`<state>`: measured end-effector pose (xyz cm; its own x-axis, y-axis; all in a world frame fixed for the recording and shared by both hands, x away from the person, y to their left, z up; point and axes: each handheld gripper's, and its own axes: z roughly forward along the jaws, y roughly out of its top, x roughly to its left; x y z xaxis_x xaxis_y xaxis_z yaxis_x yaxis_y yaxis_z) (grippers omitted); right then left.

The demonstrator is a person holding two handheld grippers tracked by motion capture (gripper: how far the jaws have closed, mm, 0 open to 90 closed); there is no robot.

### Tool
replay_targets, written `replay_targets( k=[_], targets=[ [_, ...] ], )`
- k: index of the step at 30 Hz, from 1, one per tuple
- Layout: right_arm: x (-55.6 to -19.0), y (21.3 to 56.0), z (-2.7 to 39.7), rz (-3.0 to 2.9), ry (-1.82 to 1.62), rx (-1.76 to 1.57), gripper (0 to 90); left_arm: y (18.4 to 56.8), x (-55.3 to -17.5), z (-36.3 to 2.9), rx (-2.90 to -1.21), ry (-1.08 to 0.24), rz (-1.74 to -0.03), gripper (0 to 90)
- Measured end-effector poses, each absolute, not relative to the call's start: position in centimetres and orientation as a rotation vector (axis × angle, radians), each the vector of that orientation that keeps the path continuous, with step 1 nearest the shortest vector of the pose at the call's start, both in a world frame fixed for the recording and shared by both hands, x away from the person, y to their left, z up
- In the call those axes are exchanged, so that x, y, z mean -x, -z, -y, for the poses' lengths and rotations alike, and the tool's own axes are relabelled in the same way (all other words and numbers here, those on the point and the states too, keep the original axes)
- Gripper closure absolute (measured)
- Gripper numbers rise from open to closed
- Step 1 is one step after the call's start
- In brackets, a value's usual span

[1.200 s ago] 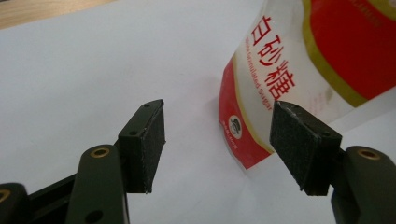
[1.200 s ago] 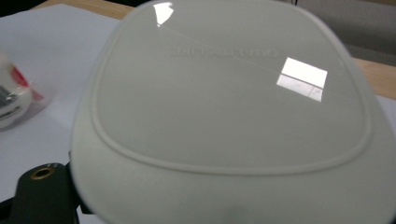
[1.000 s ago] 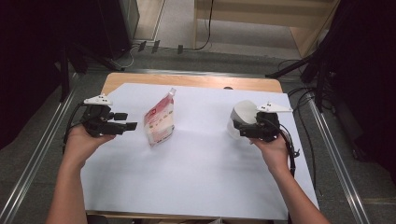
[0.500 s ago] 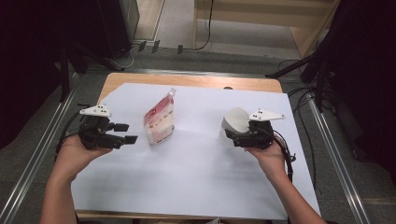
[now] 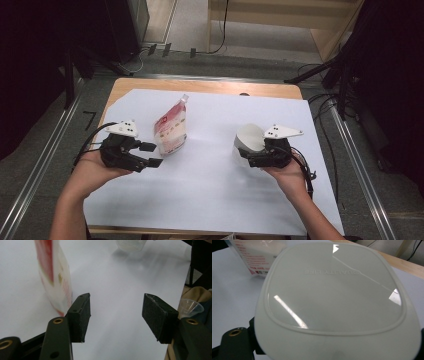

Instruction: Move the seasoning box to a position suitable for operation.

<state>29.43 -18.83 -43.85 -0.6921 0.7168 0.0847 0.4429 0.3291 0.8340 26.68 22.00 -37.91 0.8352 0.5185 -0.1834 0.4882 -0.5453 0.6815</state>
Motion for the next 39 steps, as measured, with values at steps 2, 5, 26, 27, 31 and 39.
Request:
replay_targets(
  k=[2, 5, 26, 27, 31, 39],
  targets=[
    [-29.4, 44.0, 18.6, -2.307, -1.301, -1.035, 15.4, 38.1, -27.0, -21.1, -2.231, -0.05, -0.728, 40.1],
    [-29.3, 44.4, 18.2, -2.324, -1.294, -1.026, 15.4, 38.6, -27.5, -20.0, -2.208, -0.026, -0.732, 41.5],
    [-29.2, 47.1, 14.6, -2.377, -1.309, -0.918, 15.4, 41.5, -28.9, -15.2, -2.266, -0.015, -0.679, 41.5],
    [-29.2, 47.3, 14.8, -2.369, -1.338, -0.95, 15.3, 41.7, -29.0, -14.9, -2.264, -0.014, -0.673, 41.5],
    [-28.7, 47.4, 14.6, -2.372, -1.3, -0.906, 15.0, 41.8, -29.0, -14.5, -2.269, -0.009, -0.669, 41.1],
    [-28.9, 47.0, 15.0, -2.399, -1.338, -0.943, 10.4, 42.1, -29.0, -14.2, -2.275, -0.015, -0.657, 40.6]
  ],
)
